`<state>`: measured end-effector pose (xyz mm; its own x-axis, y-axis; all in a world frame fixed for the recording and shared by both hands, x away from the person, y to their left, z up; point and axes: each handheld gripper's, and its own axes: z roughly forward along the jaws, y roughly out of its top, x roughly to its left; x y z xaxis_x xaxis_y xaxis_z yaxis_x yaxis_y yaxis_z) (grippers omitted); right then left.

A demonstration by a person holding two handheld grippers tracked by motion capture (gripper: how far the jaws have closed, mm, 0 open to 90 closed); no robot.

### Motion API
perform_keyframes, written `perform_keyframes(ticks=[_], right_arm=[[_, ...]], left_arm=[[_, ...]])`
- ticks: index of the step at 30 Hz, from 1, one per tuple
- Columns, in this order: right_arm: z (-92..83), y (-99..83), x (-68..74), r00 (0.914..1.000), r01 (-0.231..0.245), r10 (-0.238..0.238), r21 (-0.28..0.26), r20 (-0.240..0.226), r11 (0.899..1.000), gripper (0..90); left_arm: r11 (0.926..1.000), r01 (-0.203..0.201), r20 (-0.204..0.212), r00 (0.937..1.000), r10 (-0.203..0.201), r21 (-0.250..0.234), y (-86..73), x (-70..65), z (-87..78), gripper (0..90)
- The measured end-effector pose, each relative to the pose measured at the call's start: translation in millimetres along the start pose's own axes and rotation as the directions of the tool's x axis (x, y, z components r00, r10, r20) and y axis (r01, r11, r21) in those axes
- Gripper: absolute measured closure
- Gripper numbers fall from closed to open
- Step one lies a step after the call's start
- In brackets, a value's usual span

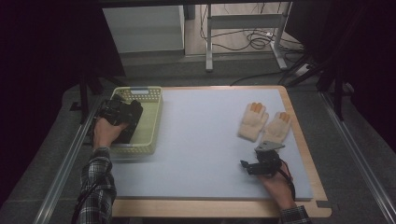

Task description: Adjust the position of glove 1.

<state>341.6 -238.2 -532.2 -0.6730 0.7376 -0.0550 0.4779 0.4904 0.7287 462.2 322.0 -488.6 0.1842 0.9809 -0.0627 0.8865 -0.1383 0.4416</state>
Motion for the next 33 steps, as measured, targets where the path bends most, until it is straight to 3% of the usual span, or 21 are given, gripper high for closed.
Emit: perform_keyframes(ticks=[5,7,12,19,27,33], right_arm=[[0.1,0.0,0.2,1.0000,0.001,-0.001,0.000,0.002,1.000,19.0],[0.1,0.0,0.3,1.0000,0.000,0.000,0.000,0.003,1.000,18.9],[0.1,0.0,0.3,1.0000,0.001,-0.001,0.000,0.004,1.000,18.8],[0.1,0.0,0.3,1.0000,0.001,-0.001,0.000,0.005,1.000,18.7],[0.1,0.0,0.3,1.0000,0.001,-0.001,0.001,0.005,1.000,18.6],[-0.1,0.0,0.2,1.0000,0.001,-0.001,0.003,0.005,1.000,18.6]], left_arm=[[0.9959,0.011,0.081,0.9967,-0.004,-0.090,-6.4,1.0,-11.0,4.7],[0.9920,-0.009,0.094,0.9953,0.021,-0.126,-8.8,-0.7,-15.5,4.6],[0.9746,-0.046,0.125,0.9893,0.075,-0.219,-13.5,-11.1,-29.1,3.5],[0.9529,-0.145,0.095,0.9798,0.176,-0.266,-16.9,-31.6,-43.2,2.0],[0.9352,-0.180,0.115,0.9677,0.224,-0.305,-22.1,-49.8,-51.1,2.0],[0.9146,-0.217,0.142,0.9500,0.278,-0.341,-28.2,-68.2,-57.8,2.0]])
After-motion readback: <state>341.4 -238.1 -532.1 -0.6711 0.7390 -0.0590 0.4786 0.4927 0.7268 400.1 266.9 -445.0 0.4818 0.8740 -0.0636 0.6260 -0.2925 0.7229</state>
